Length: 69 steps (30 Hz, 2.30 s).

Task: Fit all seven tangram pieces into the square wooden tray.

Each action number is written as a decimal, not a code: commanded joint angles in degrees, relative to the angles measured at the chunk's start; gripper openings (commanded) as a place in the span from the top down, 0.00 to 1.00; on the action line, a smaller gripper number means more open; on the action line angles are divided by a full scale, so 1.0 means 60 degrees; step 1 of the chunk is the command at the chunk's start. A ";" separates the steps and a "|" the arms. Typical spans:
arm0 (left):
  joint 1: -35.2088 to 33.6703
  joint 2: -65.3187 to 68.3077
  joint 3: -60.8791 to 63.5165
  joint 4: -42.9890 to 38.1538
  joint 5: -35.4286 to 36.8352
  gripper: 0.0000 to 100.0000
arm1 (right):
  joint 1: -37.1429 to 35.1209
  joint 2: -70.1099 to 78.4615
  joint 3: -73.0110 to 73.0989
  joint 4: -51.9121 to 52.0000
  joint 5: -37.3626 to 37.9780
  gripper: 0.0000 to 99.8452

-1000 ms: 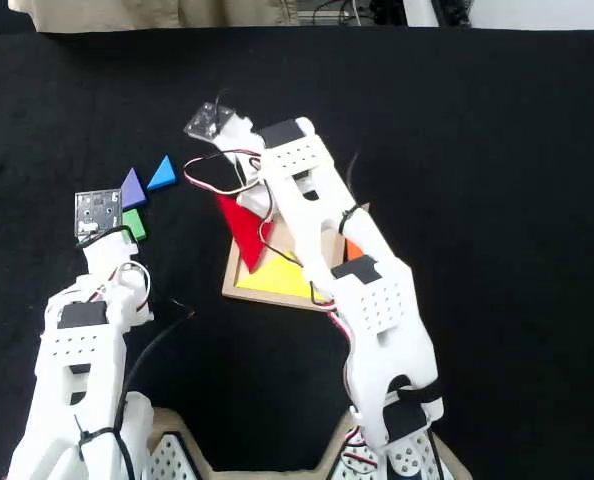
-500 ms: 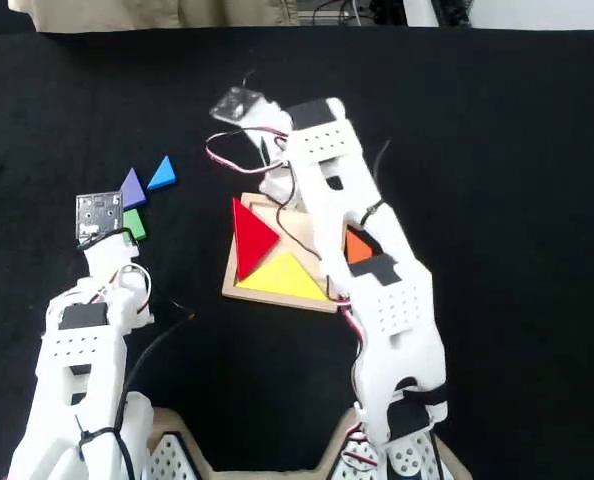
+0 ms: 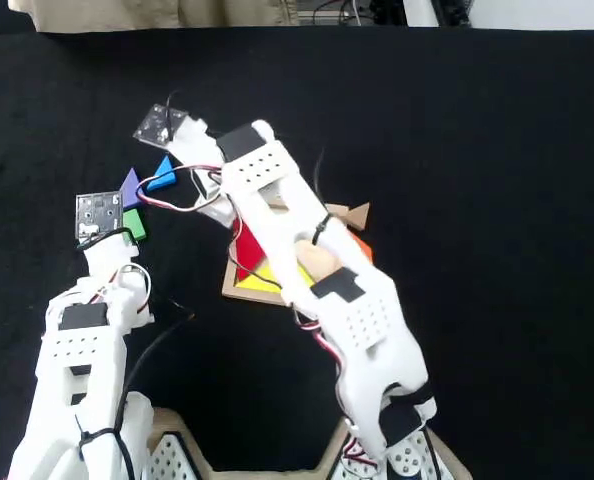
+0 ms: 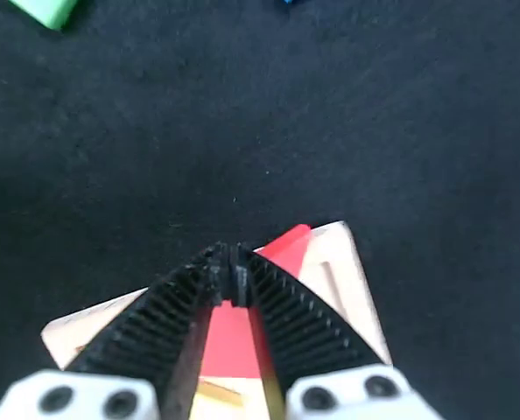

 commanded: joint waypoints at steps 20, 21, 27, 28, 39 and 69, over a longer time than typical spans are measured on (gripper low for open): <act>0.0051 -0.0190 -0.0081 -0.0161 0.0059 0.97 | 0.2256 -0.1751 0.1048 0.1509 0.0029 0.99; 0.0066 -0.0190 -0.0081 -0.0161 0.0059 0.97 | 0.2520 -0.1692 0.1341 0.1201 0.0029 0.99; 0.0095 -0.0190 -0.0081 -0.0161 0.0059 0.97 | 0.2696 -0.1136 0.2366 0.0059 0.0440 0.99; 0.0095 -0.0190 -0.0081 -0.0161 0.0059 0.97 | 0.2564 -0.1018 0.2366 -0.0029 0.0440 0.99; 0.0081 -0.0190 -0.0081 -0.0161 0.0059 0.97 | 0.1875 -0.0930 0.1956 -0.0044 0.0425 0.99; 0.0081 -0.0205 -0.0007 -0.0161 0.0044 0.97 | 0.1231 -0.2337 -0.0125 0.3048 0.1245 0.99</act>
